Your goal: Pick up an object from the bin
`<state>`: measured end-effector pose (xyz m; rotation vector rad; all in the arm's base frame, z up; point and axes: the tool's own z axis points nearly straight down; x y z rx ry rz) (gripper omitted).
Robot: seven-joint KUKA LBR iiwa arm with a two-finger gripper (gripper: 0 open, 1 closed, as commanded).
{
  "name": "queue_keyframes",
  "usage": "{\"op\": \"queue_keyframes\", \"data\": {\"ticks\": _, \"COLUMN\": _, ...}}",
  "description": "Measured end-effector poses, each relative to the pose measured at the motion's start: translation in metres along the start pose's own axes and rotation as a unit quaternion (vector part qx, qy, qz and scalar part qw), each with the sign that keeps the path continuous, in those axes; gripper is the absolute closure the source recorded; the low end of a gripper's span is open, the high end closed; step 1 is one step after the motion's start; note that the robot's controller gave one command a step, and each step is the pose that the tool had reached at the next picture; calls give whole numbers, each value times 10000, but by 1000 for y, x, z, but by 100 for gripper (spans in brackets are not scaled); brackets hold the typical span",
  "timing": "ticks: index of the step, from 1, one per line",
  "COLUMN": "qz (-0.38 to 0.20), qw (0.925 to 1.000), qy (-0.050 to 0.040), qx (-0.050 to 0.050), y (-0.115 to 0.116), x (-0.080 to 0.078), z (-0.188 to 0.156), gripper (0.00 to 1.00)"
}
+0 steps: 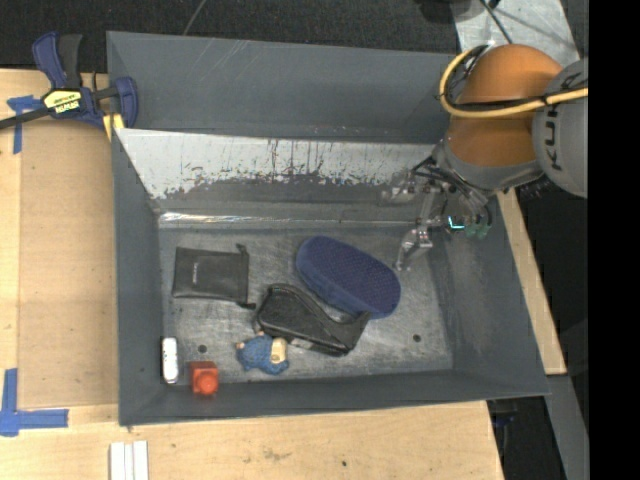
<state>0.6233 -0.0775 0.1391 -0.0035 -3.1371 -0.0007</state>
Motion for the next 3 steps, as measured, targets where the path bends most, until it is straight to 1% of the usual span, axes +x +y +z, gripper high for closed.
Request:
{"op": "queue_keyframes", "data": {"ticks": 1, "qz": -179, "qw": 9998, "qy": -81, "qx": 25, "y": 101, "x": 26, "z": 56, "gripper": 0}}
{"op": "queue_keyframes", "data": {"ticks": 2, "qz": -151, "qw": 9999, "qy": -25, "qx": 13, "y": 99, "x": 27, "z": 55, "gripper": 100}}
{"op": "queue_keyframes", "data": {"ticks": 3, "qz": -557, "qw": 9984, "qy": -89, "qx": 3, "y": 117, "x": 25, "z": -134, "gripper": 100}}
